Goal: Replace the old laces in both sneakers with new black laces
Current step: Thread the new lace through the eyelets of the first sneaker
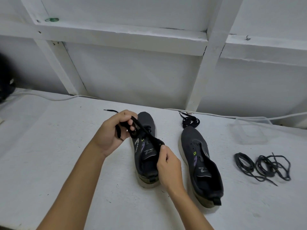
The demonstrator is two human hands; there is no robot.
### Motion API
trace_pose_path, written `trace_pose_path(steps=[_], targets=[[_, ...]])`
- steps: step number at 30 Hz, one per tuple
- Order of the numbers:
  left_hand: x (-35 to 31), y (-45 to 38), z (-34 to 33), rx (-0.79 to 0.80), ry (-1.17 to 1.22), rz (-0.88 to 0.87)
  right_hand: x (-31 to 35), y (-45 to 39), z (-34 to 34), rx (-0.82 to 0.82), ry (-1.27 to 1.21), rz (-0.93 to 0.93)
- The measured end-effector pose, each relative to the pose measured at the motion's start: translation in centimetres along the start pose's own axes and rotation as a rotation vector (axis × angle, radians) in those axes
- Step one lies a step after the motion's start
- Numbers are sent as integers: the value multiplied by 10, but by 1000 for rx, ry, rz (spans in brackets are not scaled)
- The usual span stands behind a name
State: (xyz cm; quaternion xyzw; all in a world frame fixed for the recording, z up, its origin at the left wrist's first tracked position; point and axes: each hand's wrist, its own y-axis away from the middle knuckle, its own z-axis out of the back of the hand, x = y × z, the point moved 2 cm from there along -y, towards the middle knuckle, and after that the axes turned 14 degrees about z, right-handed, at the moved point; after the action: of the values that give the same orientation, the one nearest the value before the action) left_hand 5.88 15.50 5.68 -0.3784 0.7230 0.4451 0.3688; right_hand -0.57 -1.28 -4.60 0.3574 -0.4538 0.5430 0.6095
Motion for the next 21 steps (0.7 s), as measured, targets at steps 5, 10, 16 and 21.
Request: trace_pose_path(steps=[5, 10, 16, 21], targets=[[-5, -4, -1, -343, -547, 7, -1, -2, 2, 25, -2, 29], [-11, -6, -1, -305, -535, -19, 17, -31, 11, 36, 129, 187], [-14, -20, -8, -187, -447, -71, 54, -84, 10, 341, 183, 326], [15, -43, 25, -728, -634, -17, 49, -108, 16, 206, -184, 18]])
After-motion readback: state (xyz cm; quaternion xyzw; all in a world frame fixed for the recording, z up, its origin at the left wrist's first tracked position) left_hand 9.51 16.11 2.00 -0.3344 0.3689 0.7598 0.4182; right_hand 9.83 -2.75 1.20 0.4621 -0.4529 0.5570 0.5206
